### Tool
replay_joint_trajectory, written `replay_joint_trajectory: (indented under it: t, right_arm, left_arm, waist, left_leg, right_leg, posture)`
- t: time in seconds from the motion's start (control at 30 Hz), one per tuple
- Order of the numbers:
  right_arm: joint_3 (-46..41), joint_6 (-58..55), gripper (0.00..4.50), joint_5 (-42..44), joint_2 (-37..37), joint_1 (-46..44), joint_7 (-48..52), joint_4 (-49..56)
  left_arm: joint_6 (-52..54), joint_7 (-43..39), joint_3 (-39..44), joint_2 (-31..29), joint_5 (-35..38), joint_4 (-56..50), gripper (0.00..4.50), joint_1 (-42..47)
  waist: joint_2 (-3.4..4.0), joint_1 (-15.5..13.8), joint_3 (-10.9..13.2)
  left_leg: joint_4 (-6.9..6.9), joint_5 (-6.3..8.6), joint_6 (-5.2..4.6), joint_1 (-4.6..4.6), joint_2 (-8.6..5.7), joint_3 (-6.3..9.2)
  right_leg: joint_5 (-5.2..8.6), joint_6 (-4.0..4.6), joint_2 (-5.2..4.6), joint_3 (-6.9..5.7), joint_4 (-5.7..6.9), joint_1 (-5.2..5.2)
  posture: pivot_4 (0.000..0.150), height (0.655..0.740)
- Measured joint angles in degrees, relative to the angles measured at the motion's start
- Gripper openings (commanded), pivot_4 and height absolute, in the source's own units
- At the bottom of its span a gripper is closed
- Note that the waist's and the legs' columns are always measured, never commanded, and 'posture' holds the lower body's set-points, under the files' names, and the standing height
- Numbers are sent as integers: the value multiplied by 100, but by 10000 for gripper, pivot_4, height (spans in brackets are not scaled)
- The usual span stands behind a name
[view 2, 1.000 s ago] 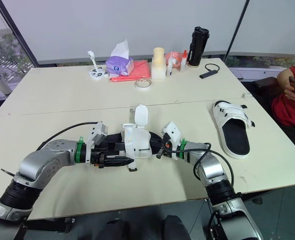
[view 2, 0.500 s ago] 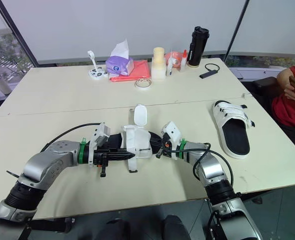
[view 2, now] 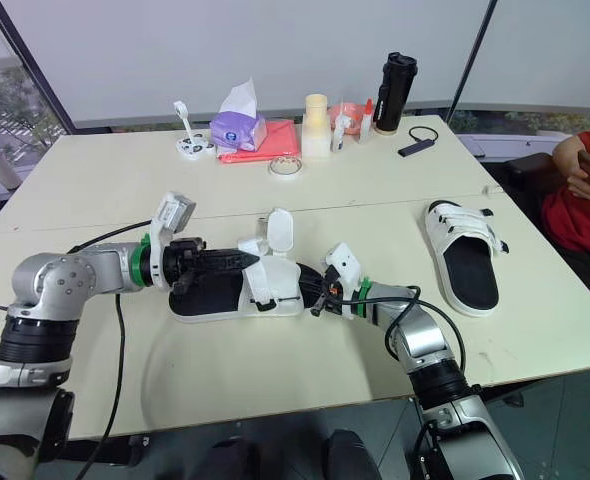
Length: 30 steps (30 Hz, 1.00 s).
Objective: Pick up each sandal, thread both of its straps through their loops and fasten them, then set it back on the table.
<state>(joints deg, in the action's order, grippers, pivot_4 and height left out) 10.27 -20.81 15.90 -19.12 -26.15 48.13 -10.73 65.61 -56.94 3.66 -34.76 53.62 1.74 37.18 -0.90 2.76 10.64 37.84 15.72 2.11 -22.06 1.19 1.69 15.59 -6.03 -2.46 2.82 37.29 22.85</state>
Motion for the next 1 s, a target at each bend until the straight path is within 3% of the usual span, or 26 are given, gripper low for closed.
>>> replay_joint_trajectory:
  t: [0.47,1.0]
  right_arm:
    - [10,2,0,-5,51,-14,1,-3]
    - [6,0,0,-5,59,18,-16,34]
  left_arm:
    - [-1034,-1017,-630,160,-1297,1993,736,768]
    - [-821,-1545,-620,132,-1533,1961,736,799]
  waist:
    - [0,6,0]
    - [0,5,0]
  left_leg:
    - [-16,0,1,-5,-3,-4]
    - [-27,0,1,-11,-3,-4]
  right_leg:
    - [0,1,1,2,-3,13]
    - [0,1,-1,3,-4,23]
  posture:
    - [1500,7400]
    - [1500,7400]
